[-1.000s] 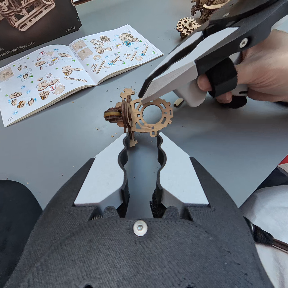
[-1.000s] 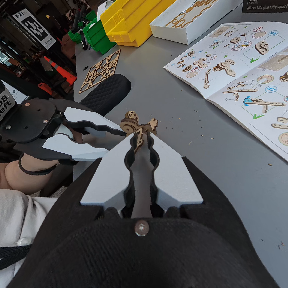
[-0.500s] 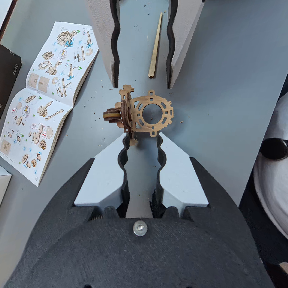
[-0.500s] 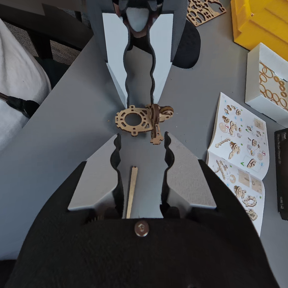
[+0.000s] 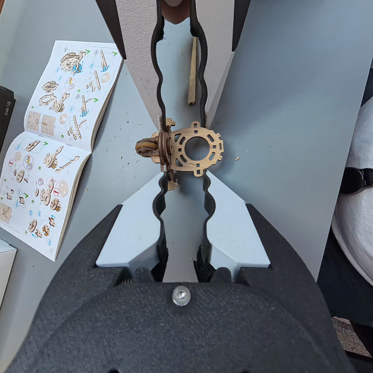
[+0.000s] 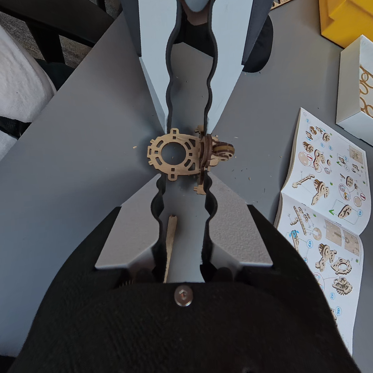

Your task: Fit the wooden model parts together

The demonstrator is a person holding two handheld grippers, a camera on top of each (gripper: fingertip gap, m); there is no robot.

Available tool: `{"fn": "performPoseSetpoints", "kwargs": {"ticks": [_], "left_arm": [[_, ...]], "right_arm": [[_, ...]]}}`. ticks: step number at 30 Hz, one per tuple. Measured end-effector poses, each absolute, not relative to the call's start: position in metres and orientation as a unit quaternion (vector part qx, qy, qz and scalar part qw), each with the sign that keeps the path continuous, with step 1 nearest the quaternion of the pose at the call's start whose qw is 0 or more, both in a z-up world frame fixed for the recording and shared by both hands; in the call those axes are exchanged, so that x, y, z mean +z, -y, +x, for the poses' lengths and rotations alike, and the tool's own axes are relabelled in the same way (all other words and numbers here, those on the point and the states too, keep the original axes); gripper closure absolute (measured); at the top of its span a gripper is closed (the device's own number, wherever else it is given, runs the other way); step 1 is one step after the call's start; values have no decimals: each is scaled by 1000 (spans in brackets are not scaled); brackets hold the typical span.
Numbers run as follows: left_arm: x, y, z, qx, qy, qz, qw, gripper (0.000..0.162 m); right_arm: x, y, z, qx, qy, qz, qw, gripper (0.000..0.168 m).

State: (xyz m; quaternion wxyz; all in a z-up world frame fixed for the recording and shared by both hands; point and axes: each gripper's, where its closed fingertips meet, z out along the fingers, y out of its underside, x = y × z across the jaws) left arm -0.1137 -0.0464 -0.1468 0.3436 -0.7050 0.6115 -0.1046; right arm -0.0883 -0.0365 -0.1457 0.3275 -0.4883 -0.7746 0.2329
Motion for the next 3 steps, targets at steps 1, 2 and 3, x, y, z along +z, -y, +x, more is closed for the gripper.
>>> {"fn": "performPoseSetpoints", "kwargs": {"ticks": [1,2,3], "left_arm": [[-147,46,-114,-106,-611,-705,343,129],[-147,46,-114,-108,-612,-704,344,129],[-147,46,-114,-109,-613,-702,345,129]], "right_arm": [[-146,36,-88,232,774,-489,328,131],[-146,36,-88,232,773,-491,327,132],[-146,36,-88,235,771,-494,326,132]]}}
